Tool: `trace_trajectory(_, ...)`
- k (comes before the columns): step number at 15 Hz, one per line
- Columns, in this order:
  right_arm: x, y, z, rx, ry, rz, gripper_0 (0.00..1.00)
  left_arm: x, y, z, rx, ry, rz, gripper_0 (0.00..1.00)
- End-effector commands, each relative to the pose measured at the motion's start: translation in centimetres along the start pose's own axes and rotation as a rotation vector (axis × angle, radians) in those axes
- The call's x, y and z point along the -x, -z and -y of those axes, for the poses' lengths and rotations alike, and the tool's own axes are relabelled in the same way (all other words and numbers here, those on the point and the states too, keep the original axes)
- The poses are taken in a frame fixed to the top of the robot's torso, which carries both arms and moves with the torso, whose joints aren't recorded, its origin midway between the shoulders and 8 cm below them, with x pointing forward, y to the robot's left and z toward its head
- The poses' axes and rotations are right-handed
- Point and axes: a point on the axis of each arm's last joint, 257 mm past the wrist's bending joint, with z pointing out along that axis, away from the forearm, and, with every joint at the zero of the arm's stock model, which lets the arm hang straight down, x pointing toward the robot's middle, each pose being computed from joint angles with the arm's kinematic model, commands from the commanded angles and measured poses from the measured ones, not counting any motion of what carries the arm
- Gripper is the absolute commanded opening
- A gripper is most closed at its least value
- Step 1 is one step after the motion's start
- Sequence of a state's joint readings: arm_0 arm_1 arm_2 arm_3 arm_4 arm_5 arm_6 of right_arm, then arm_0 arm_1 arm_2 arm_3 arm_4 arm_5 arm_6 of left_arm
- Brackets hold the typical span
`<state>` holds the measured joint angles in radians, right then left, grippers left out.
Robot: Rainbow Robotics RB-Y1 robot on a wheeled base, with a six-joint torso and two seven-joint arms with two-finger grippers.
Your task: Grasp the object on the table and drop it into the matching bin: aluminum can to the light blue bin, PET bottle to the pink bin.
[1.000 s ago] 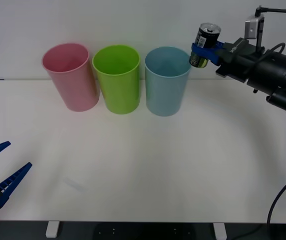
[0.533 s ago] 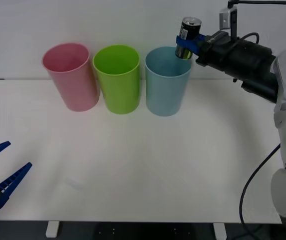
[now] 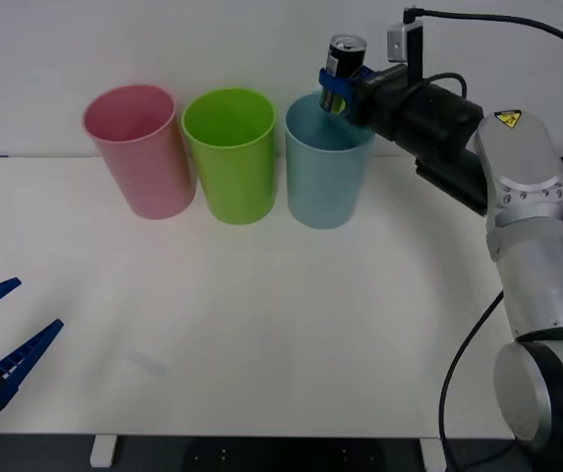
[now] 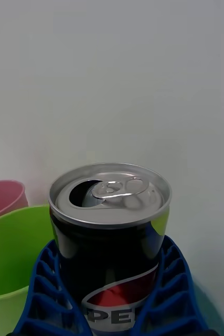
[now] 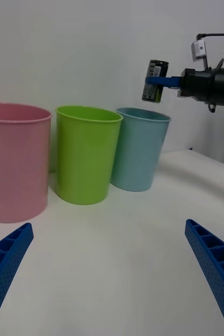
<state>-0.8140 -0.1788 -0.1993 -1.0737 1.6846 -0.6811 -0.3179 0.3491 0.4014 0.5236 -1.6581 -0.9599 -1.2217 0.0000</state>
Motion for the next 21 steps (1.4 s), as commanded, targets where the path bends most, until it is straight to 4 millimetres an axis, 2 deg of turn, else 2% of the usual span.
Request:
trace_trajectory(1,-0.1,-0.4,-0.2,-0.013,0.003,0.004,0.03,0.0,0.0,0.0,0.000,0.000,0.000,1.00)
trace_trajectory(5,-0.1,-0.4,-0.2,-0.014,0.004,0.004,0.07,0.0,0.0,0.0,0.000,0.000,0.000,1.00)
trace_trajectory(6,-0.1,-0.4,-0.2,-0.014,0.004,0.004,0.12,0.0,0.0,0.0,0.000,0.000,0.000,1.00)
trace_trajectory(7,-0.1,-0.4,-0.2,-0.014,0.003,0.006,0.44,0.0,0.0,0.0,0.000,0.000,0.000,1.00)
trace_trajectory(8,0.0,-0.4,-0.2,-0.013,0.004,0.009,0.83,0.0,0.0,0.0,0.000,0.000,0.000,1.00)
trace_trajectory(9,0.1,-0.4,-0.2,-0.012,0.004,0.011,1.00,0.0,0.0,0.0,0.000,0.000,0.000,1.00)
trace_trajectory(16,0.4,0.3,0.1,-0.002,0.001,0.028,1.00,0.0,0.0,0.0,0.000,0.000,0.000,1.00)
trace_trajectory(19,0.2,1.9,0.6,0.001,0.007,0.037,1.00,0.0,0.0,0.0,0.000,0.000,0.000,1.00)
trace_trajectory(21,0.2,3.7,0.6,0.000,0.025,0.048,1.00,0.0,0.0,0.0,0.000,0.000,0.000,1.00)
